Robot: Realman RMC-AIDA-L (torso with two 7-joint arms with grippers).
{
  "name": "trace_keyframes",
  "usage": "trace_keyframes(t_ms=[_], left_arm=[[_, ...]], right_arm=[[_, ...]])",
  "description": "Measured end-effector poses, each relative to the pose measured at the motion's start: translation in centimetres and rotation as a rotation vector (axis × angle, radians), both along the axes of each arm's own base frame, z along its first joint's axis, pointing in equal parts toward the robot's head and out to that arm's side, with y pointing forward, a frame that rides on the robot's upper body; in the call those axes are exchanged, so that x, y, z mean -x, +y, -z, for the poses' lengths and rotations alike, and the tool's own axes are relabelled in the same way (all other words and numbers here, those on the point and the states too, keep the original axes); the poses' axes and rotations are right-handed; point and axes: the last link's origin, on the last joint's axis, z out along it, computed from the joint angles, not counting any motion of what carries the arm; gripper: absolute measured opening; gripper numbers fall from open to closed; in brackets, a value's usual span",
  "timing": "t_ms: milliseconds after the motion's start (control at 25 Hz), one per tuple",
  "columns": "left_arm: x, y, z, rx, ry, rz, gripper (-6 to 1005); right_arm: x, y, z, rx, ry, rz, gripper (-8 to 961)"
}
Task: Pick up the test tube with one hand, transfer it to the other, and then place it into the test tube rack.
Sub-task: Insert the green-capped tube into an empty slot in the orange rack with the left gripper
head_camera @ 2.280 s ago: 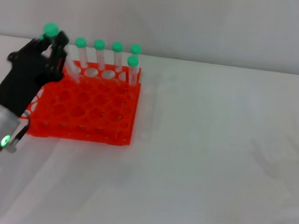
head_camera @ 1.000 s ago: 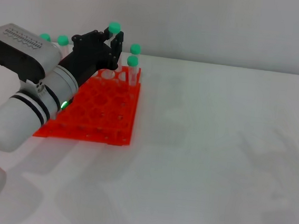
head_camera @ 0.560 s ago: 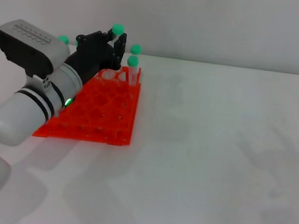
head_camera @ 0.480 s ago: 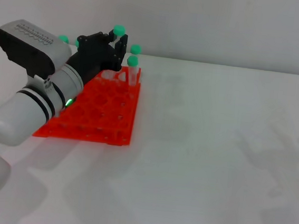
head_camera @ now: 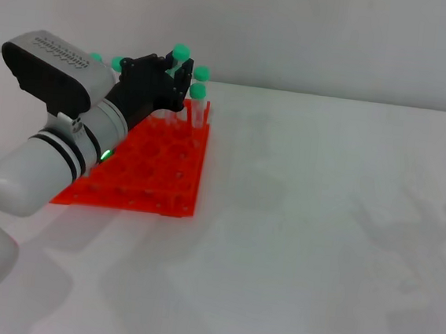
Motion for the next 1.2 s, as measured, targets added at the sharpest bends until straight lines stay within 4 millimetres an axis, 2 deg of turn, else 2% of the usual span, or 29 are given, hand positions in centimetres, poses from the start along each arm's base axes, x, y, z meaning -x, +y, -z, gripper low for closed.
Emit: trace_keyframes(t_ms=[1200], left_arm=[[1.9,-1.4,0.6,0.024,0.02,-0.039,213]], right_arm=[[0.1,0.1,-0.2,-0.012,0.003,-0.006,850]])
